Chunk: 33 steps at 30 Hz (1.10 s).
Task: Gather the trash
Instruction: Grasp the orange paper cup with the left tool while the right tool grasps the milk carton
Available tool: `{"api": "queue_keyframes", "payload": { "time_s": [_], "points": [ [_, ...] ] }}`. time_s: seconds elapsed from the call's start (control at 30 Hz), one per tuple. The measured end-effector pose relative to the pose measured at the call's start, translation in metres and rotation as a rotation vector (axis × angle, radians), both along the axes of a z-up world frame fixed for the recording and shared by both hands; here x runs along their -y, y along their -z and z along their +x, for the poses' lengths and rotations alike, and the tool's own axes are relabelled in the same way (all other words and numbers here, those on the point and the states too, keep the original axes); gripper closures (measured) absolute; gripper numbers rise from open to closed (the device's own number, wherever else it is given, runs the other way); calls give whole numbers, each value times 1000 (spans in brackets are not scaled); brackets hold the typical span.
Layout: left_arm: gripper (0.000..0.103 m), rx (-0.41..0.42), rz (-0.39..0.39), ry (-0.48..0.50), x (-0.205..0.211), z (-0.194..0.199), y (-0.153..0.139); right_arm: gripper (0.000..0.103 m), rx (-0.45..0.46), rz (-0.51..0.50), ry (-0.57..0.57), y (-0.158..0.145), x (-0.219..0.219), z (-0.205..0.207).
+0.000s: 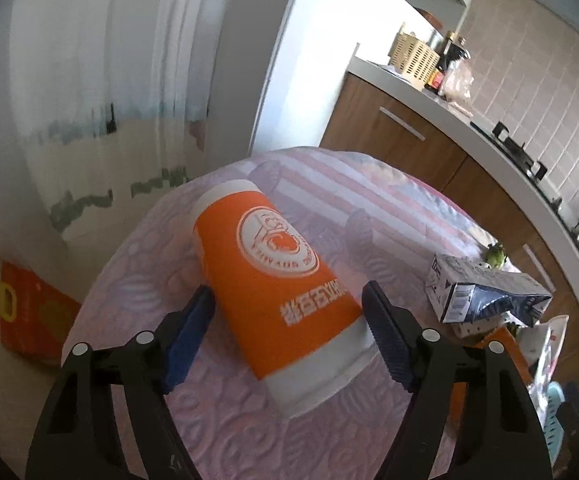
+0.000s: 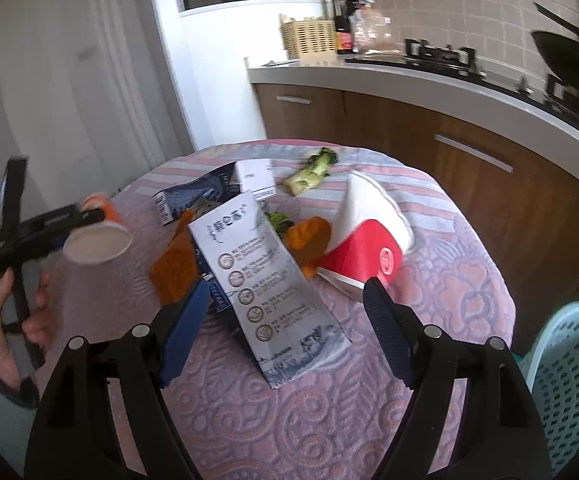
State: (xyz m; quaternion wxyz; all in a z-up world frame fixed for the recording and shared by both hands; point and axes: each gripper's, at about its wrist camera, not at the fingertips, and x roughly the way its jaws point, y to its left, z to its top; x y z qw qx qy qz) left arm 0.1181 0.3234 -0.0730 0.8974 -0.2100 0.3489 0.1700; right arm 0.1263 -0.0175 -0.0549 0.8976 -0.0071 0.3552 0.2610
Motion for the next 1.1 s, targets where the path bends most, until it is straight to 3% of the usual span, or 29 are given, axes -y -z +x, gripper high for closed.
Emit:
{"api": "queue_keyframes", "payload": {
  "time_s": [0.13, 0.27, 0.5, 0.63, 0.8, 1.1],
  "points": [
    [38, 2, 84, 26, 16, 14, -4, 28, 18, -51, -55, 4, -12, 3],
    [46, 2, 53, 106, 28, 23, 3, 28, 33, -124, -78, 17, -22, 5],
    [52, 21, 68, 129, 40, 28, 10, 28, -1, -174, -109, 37, -34, 9],
    [55, 31, 53, 131, 41, 22, 9, 34, 5, -202, -116, 38, -41, 5],
    [58, 56, 40, 147, 49, 5, 3, 47, -9, -176, -159, 34, -40, -8],
    [58, 121, 65, 191, 77, -37, -18, 49, -73, -139, -262, 28, -17, -54]
  ]
}}
